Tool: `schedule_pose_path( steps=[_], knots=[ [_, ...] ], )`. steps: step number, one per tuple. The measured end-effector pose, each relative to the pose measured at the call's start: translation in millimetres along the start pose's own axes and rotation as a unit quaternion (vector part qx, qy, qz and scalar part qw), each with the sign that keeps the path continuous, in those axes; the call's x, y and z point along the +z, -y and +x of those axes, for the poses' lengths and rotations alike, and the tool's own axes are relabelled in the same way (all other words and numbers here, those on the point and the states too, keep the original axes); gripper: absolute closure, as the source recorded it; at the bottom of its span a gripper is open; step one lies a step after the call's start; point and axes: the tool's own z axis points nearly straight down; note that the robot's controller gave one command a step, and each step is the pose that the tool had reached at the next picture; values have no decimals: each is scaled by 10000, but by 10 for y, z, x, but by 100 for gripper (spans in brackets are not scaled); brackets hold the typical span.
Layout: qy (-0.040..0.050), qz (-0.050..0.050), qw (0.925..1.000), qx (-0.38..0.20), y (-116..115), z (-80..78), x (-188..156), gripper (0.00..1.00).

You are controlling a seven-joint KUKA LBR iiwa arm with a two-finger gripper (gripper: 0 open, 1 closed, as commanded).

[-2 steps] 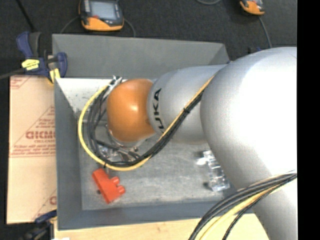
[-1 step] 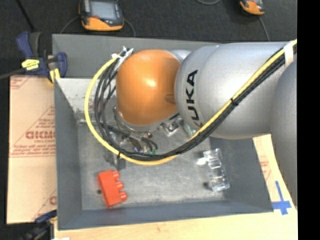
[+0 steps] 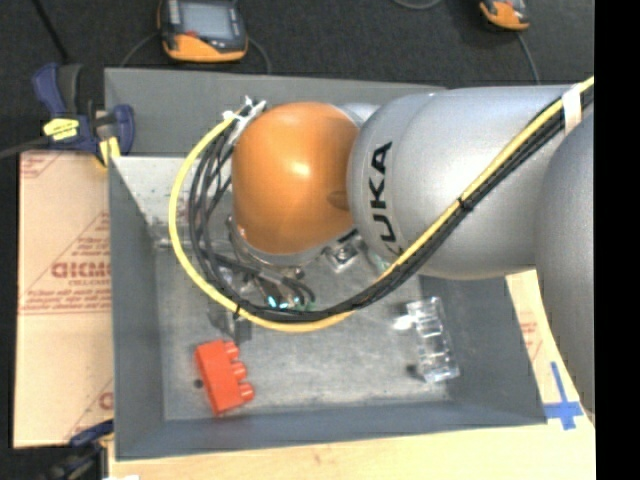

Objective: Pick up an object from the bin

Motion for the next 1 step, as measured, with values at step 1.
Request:
schedule_pose_path(
  steps=[1],
  knots=[
    [16,1,9889,-1485,-156,-128,-52,0]
  ],
)
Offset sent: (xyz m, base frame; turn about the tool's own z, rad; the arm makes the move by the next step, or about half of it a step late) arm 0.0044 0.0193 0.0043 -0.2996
